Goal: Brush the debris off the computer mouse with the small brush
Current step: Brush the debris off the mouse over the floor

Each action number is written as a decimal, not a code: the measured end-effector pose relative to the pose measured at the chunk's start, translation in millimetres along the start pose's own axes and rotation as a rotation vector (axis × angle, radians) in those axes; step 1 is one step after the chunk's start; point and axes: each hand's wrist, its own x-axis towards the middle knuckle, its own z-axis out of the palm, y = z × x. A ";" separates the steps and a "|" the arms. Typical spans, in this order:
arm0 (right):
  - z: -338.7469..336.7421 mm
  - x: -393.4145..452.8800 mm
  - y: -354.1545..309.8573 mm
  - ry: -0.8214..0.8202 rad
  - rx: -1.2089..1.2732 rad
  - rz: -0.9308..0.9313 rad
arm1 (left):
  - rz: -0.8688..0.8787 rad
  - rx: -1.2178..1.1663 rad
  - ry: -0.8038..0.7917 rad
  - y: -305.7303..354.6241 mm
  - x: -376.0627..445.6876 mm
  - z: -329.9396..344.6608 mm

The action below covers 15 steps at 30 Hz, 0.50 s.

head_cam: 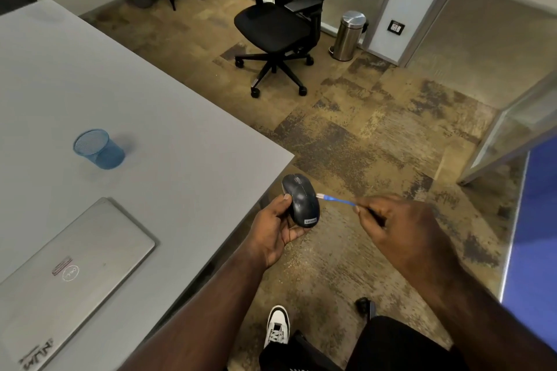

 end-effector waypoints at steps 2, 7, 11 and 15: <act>4.6 3.4 -2.1 -0.033 0.021 -0.059 | -0.013 0.031 -0.009 -3.2 -1.7 4.9; 12.1 13.1 -6.4 -0.099 -0.001 -0.026 | -0.031 0.035 -0.046 -2.1 -5.3 11.5; 13.0 34.2 -4.3 -0.013 0.020 0.037 | -0.047 0.048 -0.060 -3.8 -8.9 12.5; 8.5 43.4 -2.0 0.012 0.115 0.095 | -0.056 0.061 -0.067 -5.7 -10.6 11.7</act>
